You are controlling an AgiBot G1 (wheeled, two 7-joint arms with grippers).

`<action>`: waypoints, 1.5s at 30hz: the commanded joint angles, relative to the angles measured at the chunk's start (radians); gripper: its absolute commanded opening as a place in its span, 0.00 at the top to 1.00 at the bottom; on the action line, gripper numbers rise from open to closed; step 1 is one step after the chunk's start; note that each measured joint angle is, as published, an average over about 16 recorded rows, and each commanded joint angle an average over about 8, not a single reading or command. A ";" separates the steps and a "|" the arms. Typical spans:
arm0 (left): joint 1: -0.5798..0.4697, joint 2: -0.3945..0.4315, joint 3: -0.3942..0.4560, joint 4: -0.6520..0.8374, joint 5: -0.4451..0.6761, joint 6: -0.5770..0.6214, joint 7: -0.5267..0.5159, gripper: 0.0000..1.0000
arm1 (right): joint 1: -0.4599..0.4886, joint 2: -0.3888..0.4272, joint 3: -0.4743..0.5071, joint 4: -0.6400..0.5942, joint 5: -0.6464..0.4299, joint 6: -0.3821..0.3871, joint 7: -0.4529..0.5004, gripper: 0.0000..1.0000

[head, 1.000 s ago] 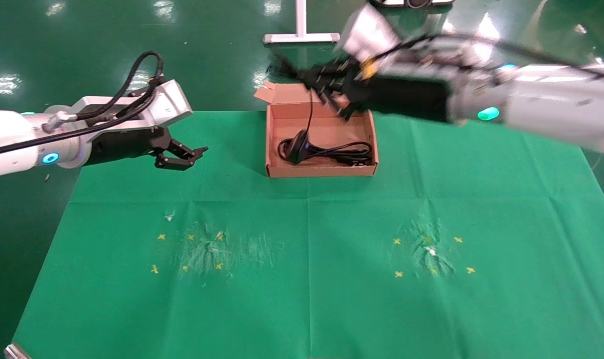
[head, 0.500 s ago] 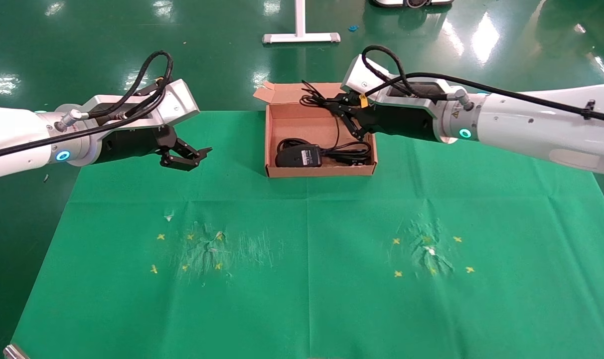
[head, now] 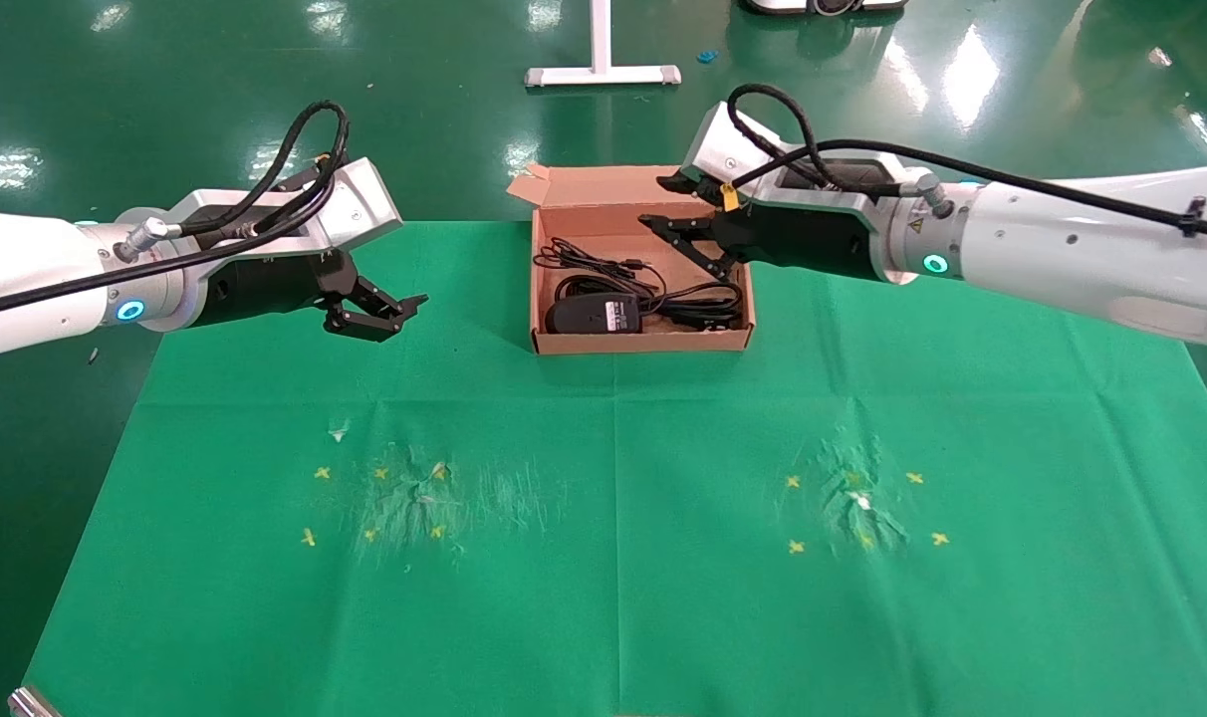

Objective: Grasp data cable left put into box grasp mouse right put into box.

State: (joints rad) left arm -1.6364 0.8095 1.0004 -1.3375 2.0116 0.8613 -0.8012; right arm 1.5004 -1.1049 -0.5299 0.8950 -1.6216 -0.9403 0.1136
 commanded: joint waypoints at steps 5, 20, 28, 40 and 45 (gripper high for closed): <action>-0.002 0.003 0.000 0.010 -0.009 -0.001 0.012 0.00 | -0.034 0.039 0.020 0.031 0.071 -0.044 0.006 0.00; -0.002 0.002 0.000 0.011 -0.012 -0.001 0.016 0.00 | -0.146 0.169 0.086 0.133 0.305 -0.190 0.026 0.00; -0.002 0.002 0.000 0.011 -0.012 -0.001 0.016 0.00 | -0.205 0.238 0.121 0.188 0.429 -0.267 0.036 0.00; 0.052 -0.018 -0.070 0.015 -0.135 0.060 0.073 0.00 | -0.295 0.342 0.173 0.269 0.616 -0.384 0.051 0.00; 0.099 -0.034 -0.130 0.019 -0.240 0.113 0.123 0.00 | -0.332 0.385 0.195 0.303 0.694 -0.433 0.058 0.00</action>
State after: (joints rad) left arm -1.5373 0.7751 0.8707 -1.3188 1.7713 0.9739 -0.6780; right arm 1.1686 -0.7203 -0.3349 1.1983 -0.9275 -1.3729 0.1714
